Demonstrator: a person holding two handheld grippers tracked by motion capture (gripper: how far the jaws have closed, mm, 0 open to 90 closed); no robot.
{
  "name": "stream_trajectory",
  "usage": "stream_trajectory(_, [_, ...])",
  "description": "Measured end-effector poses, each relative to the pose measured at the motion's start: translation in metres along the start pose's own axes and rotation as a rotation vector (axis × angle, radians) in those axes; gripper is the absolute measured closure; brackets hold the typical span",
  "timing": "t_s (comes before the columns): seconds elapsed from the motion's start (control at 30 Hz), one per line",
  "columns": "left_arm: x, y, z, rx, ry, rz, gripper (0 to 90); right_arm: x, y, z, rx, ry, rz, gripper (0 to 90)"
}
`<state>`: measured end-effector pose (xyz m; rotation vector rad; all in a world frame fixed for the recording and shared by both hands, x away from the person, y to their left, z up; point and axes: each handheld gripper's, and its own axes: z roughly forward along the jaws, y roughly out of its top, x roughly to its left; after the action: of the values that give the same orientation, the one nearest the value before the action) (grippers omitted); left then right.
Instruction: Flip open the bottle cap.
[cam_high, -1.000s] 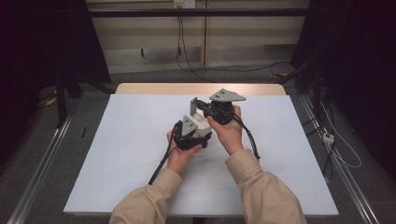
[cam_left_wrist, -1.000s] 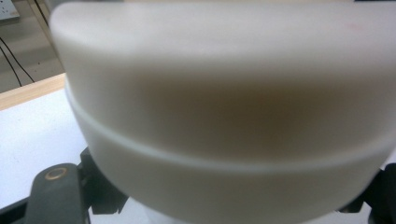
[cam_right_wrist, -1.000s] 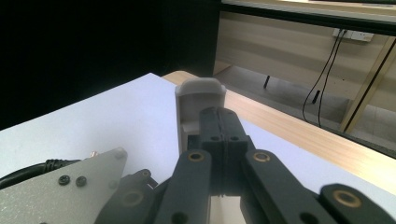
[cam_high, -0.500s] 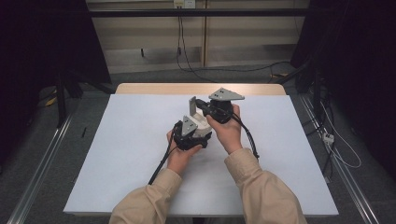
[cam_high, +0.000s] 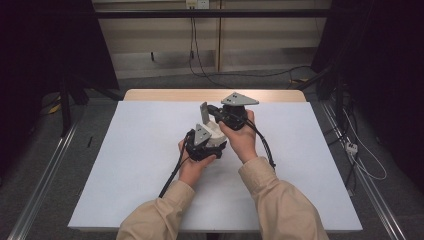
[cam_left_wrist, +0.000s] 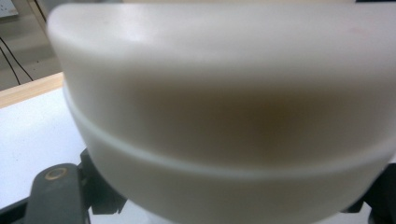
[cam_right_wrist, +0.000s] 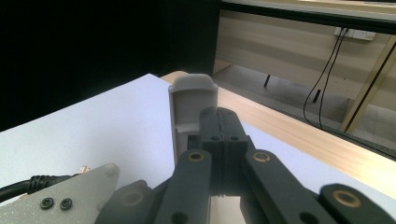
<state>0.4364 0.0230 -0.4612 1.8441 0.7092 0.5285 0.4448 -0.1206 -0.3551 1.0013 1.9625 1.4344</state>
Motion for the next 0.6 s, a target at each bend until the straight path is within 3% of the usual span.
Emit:
stream_trajectory(0.5, [-0.0001,0.0,-0.0001,0.0,-0.002,0.001,18.7,-0.0016,-0.0025,0.004,0.011,0.002,0.0,90.0])
stream_trajectory(0.6, [-0.0002,0.0002,-0.0003,0.005,0.0,0.02,18.8,-0.0022,-0.0016,0.001,0.015,0.007,-0.001,90.0])
